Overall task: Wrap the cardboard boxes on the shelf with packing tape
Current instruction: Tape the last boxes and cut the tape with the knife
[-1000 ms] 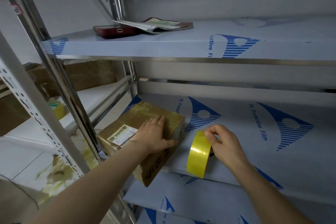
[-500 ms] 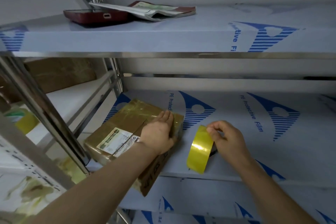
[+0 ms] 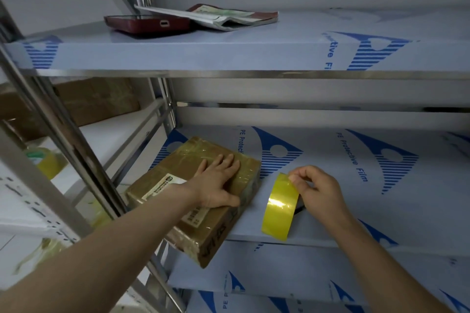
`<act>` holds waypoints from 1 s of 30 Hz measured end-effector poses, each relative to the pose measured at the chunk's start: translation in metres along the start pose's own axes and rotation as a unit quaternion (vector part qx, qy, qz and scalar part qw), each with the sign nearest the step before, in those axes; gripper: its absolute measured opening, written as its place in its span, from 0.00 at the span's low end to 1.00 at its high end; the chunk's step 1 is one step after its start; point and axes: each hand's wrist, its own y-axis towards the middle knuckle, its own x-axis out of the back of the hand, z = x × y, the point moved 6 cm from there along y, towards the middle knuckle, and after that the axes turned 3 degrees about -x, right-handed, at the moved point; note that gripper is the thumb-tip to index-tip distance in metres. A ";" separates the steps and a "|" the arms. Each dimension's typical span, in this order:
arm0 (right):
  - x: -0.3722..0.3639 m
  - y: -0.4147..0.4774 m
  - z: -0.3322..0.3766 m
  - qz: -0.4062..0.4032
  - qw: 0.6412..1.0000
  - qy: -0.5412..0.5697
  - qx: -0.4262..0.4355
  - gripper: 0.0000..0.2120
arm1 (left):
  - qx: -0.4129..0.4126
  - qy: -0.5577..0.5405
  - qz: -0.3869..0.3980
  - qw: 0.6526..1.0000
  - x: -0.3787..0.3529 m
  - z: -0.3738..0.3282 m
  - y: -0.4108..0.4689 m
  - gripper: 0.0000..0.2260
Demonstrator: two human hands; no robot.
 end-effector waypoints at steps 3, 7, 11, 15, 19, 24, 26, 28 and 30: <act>-0.001 -0.001 0.000 0.007 1.000 0.009 -0.002 0.07 | -0.016 0.011 0.014 1.000 0.002 -0.007 -0.003 0.46; 0.002 -0.003 0.001 0.013 1.000 0.013 0.000 0.07 | 0.000 0.050 0.044 0.998 0.009 -0.005 -0.008 0.43; 0.003 -0.006 0.003 0.022 0.999 0.023 0.006 0.09 | 0.015 0.087 0.039 0.995 0.016 -0.004 -0.015 0.40; 0.002 -0.011 0.008 0.044 0.998 -0.005 0.036 0.05 | 0.026 -0.013 -0.028 0.999 0.020 -0.009 -0.023 0.33; -0.006 -0.016 0.016 0.093 0.990 -0.064 0.080 0.03 | -0.057 -0.391 -0.106 0.912 0.018 -0.069 -0.031 0.24; -0.006 -0.026 0.015 0.083 0.977 -0.160 0.115 0.11 | -0.068 -0.450 -0.183 0.872 -0.008 -0.087 -0.018 0.25; -0.006 -0.029 0.013 0.065 0.967 -0.209 0.128 0.19 | -0.065 -0.469 -0.195 0.859 -0.016 -0.086 -0.015 0.22; -0.004 -0.032 0.010 0.028 0.956 -0.259 0.133 0.15 | -0.074 -0.463 -0.208 0.859 -0.022 -0.086 -0.013 0.18; -0.001 -0.037 0.013 -0.038 0.946 -0.266 0.180 0.10 | -0.077 -0.458 -0.224 0.857 -0.025 -0.084 -0.010 0.14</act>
